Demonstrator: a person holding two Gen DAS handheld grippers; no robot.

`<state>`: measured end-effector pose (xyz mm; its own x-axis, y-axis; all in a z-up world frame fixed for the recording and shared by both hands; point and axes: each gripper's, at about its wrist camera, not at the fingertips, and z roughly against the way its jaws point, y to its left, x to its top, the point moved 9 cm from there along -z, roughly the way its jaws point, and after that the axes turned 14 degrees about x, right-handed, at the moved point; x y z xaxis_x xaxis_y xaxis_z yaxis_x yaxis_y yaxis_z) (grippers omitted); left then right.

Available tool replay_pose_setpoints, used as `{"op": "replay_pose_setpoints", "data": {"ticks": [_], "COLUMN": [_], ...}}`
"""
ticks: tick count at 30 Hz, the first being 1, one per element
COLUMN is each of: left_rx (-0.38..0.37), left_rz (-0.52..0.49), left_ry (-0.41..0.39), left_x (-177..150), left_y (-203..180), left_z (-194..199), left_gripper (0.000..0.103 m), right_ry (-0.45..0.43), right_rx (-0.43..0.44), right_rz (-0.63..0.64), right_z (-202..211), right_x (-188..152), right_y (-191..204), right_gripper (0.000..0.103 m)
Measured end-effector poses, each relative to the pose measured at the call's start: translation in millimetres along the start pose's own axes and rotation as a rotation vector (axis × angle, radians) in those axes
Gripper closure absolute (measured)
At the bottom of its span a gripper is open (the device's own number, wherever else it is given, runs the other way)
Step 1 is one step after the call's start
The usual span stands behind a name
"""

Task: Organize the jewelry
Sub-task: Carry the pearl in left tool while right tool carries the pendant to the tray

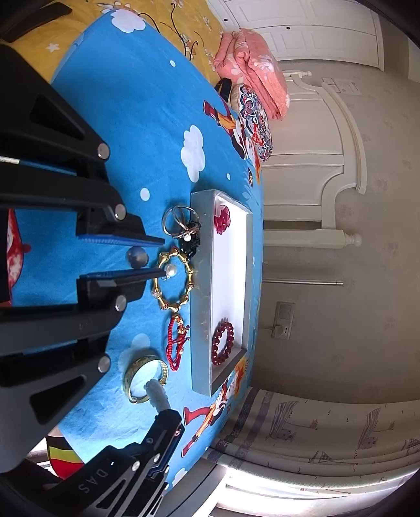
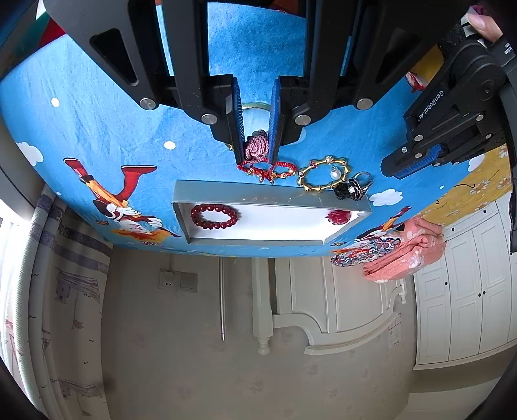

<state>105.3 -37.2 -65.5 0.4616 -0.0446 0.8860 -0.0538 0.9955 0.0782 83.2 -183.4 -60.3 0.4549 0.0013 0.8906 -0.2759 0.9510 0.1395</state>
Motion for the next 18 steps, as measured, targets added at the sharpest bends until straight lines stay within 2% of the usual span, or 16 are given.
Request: {"op": "replay_pose_setpoints", "data": {"ticks": [9,18], "left_rx": [-0.014,-0.041], "left_rz": [-0.003,0.020], "left_ry": [-0.031,-0.024], "left_x": [18.2,68.7], "left_y": [0.3,-5.9], "left_z": [3.4,-19.6], "left_gripper": [0.090,0.090], "right_ry": [-0.016,-0.042], "right_rx": [0.005,-0.008], "right_rz": [0.024,0.026], "right_z": [-5.1,-31.1], "right_x": [15.6,61.8], "right_y": [6.3,-6.9], "right_gripper": [0.088,0.088]}}
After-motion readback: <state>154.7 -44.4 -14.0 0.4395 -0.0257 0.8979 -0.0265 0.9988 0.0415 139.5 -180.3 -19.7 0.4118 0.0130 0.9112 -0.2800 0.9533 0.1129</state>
